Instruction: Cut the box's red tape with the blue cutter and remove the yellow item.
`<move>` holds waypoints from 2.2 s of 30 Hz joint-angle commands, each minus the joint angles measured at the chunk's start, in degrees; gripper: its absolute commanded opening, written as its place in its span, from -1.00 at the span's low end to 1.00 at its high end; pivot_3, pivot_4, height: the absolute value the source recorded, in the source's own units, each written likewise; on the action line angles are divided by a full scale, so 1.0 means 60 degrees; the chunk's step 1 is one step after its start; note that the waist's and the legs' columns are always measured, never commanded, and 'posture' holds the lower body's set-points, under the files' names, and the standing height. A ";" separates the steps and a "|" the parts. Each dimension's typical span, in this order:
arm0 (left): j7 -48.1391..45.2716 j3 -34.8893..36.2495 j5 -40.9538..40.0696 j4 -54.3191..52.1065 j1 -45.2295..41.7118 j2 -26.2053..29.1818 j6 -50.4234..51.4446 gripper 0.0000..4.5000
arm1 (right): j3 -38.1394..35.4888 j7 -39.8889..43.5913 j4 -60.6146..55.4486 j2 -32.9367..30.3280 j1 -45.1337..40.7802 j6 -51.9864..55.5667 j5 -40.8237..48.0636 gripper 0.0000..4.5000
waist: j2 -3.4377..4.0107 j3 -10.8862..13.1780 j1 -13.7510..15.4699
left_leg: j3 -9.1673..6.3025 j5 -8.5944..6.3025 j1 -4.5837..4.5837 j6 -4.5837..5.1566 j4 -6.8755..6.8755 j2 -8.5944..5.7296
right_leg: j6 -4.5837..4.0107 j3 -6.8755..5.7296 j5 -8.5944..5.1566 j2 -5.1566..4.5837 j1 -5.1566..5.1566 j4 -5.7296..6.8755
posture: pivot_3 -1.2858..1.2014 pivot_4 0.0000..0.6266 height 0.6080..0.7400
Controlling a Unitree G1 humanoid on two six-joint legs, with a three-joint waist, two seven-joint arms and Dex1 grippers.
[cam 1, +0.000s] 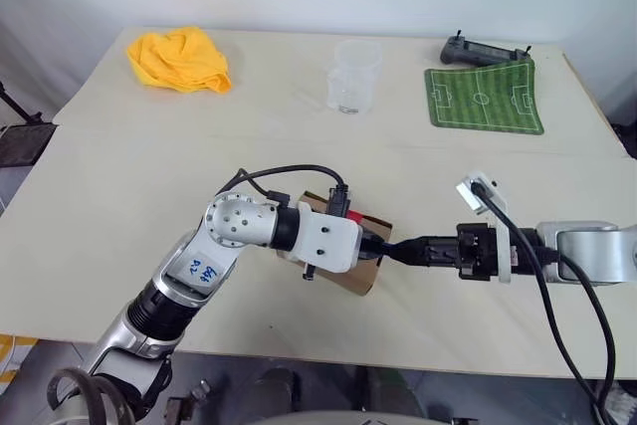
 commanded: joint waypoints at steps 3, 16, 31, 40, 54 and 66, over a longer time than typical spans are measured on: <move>0.0183 0.0061 -0.0056 -0.0161 -0.0151 -0.0193 0.0034 -0.80 | -0.0184 -0.0148 0.0045 0.0189 -0.0266 0.0130 0.0153 0.99 | 0.0000 0.0000 0.0024 | -0.0001 0.0000 -0.0001 0.0000 0.0000 -0.0002 | 0.0000 -0.0001 0.0000 -0.0002 0.0001 0.0002 | 0.03 -0.52 1.00; 0.0328 0.0044 0.0028 -0.0072 -0.0282 -0.0285 0.0136 -0.80 | -0.0106 -0.0081 -0.0163 0.0190 -0.0059 0.0117 0.0153 0.99 | 0.0000 0.0000 0.0010 | 0.0000 0.0000 -0.0002 0.0000 0.0000 -0.0003 | 0.0003 0.0000 0.0002 -0.0001 0.0001 0.0003 | 0.03 -0.52 1.00; 0.0281 -0.0003 -0.0051 -0.0095 -0.0278 -0.0250 0.0139 -0.80 | -0.0088 0.0001 -0.0188 0.0116 -0.0022 0.0094 0.0153 -0.87 | 0.0000 0.0000 0.0011 | 0.0000 0.0000 -0.0002 0.0000 0.0000 -0.0002 | 0.0003 -0.0001 0.0002 -0.0001 0.0000 0.0003 | 0.03 -0.52 1.00; 0.0067 0.0412 -0.0993 -0.0376 -0.0041 -0.0339 0.0240 -0.26 | -0.0226 0.0491 -0.0251 -0.0195 -0.0001 0.0174 0.0153 -0.92 | 0.0000 0.0000 0.0017 | 0.0000 0.0000 -0.0004 0.0001 0.0000 -0.0003 | 0.0003 0.0000 0.0002 -0.0006 0.0000 0.0002 | 0.03 -0.52 1.00; -0.1866 0.4648 -0.5348 -0.0115 0.2113 0.3352 0.3549 0.46 | -0.2896 0.3318 0.0269 -0.2257 0.0916 0.0355 0.0153 -0.92 | 0.0017 0.0008 -0.0046 | -0.0001 -0.0001 0.0005 0.0001 -0.0006 0.0009 | -0.0004 0.0002 -0.0002 -0.0002 0.0001 -0.0029 | 0.03 -0.52 1.00; -0.2036 0.4244 -0.5494 -0.1033 0.4896 0.5038 0.4973 0.46 | -0.1030 0.1458 -0.0402 0.1263 0.0406 -0.2644 -0.4800 -0.92 | 0.0046 0.0017 -0.0056 | 0.0011 -0.0005 0.0015 -0.0010 -0.0024 0.0007 | -0.0012 0.0022 -0.0004 -0.0003 -0.0005 -0.0037 | 0.03 -0.52 1.00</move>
